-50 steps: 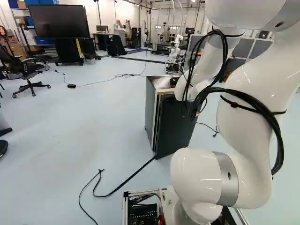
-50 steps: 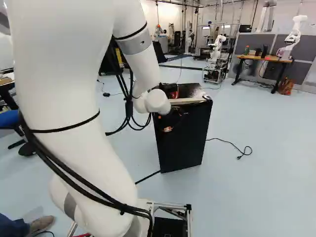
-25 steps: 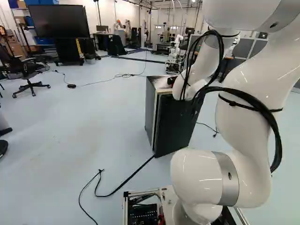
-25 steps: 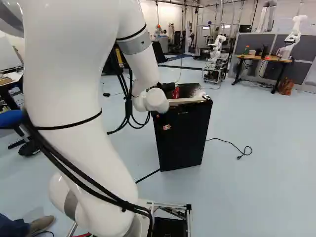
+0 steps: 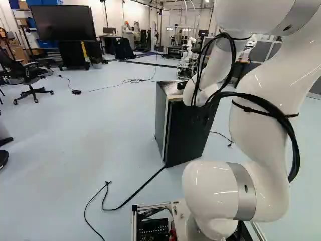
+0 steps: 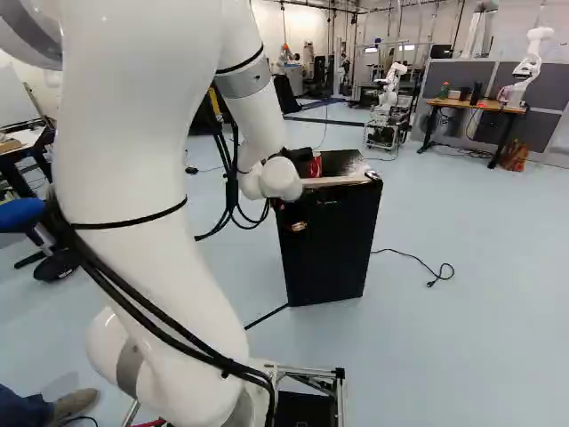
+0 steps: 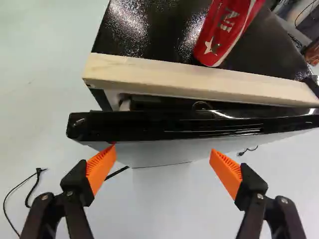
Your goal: Grab a drink from the fridge
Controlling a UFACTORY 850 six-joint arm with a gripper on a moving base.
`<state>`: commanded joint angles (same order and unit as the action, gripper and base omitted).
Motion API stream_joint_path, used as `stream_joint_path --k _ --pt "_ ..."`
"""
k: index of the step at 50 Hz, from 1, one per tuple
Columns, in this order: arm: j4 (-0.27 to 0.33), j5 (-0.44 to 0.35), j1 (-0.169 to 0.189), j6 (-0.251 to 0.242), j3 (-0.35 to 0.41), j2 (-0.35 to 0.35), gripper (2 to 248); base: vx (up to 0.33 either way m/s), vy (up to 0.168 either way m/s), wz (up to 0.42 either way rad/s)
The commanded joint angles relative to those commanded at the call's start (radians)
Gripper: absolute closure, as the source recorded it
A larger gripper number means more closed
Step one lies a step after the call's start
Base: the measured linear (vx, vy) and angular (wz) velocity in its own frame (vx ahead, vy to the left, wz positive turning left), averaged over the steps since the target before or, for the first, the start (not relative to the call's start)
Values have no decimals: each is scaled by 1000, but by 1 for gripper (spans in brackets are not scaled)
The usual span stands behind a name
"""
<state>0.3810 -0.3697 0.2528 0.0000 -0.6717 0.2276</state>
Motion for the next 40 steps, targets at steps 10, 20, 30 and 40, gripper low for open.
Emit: stream_joint_path --k 10,20,30,40 --pt "0 0 -6 0 -12 10 3 0 0 0" --pt "0 0 -11 0 -24 20 3 0 0 0" --pt "0 0 -15 0 -37 31 3 0 0 0" --pt "0 0 -20 0 -49 41 3 0 0 0"
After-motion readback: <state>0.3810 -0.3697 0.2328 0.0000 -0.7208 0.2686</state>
